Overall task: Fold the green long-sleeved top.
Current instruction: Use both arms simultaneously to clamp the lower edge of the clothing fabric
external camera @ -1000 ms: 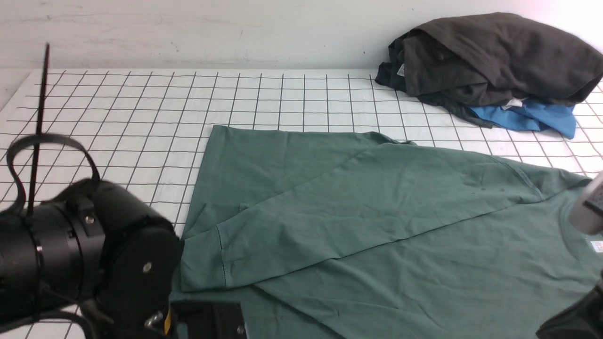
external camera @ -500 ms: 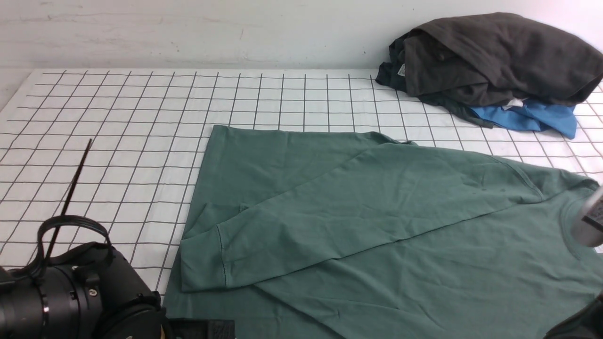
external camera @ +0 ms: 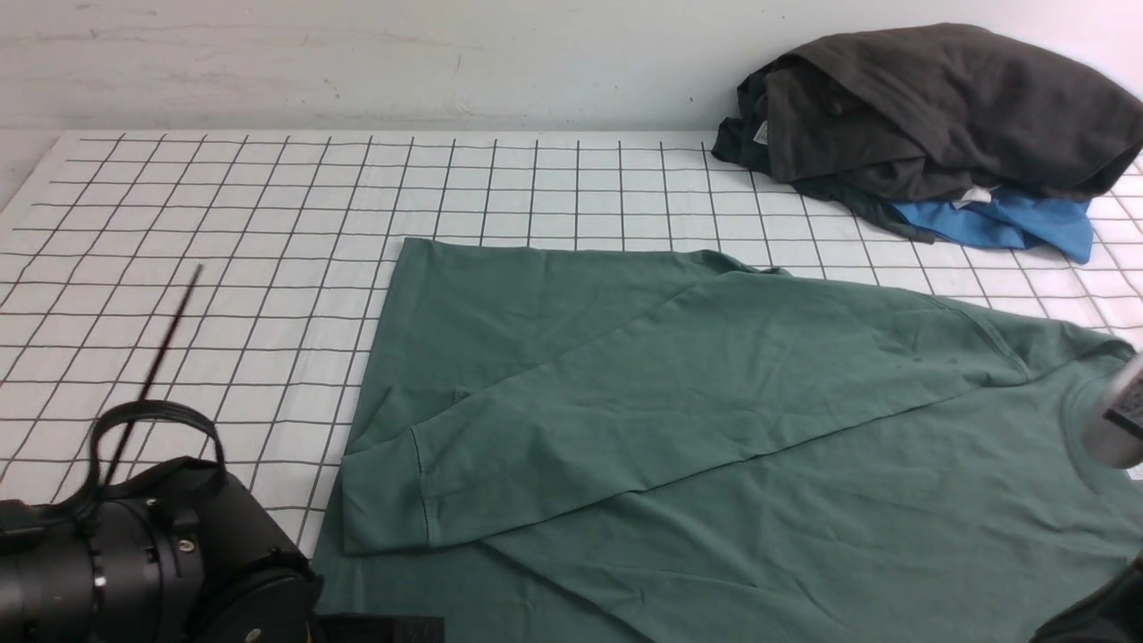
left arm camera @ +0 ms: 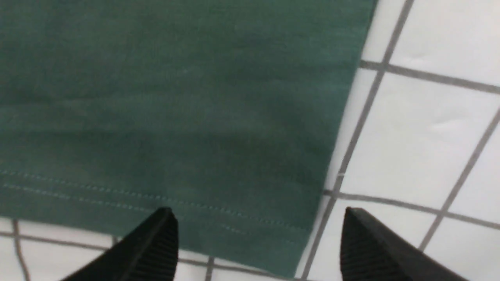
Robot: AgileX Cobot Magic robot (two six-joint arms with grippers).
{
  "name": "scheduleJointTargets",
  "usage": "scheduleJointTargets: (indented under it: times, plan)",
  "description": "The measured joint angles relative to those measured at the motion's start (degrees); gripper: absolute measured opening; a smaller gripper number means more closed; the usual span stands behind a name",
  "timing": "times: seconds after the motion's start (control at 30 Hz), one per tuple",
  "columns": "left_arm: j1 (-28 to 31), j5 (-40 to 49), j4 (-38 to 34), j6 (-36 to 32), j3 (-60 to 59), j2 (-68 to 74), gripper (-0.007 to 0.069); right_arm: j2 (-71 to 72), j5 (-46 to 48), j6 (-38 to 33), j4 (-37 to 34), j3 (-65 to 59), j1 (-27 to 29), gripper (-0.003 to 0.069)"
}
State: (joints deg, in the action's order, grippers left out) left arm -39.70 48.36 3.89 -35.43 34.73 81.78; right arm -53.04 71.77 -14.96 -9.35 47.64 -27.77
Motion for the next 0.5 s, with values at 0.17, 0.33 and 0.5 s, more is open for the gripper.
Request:
scheduleJointTargets:
  times: [0.17, 0.33, 0.5]
  plan:
    - [0.0, 0.36, 2.67, 0.0, 0.0, -1.52, 0.0606, 0.0, 0.0, 0.0, -0.06, 0.0, 0.0, -0.0014]
    - [0.0, -2.35, 2.94, 0.0, 0.0, 2.4, 0.06, 0.0, 0.0, 0.0, -0.06, 0.0, 0.0, -0.0014]
    - [0.0, -3.19, 2.34, 0.0, 0.15, 5.03, 0.0542, 0.0, 0.0, 0.0, 0.0, 0.0, 0.0, -0.0014]
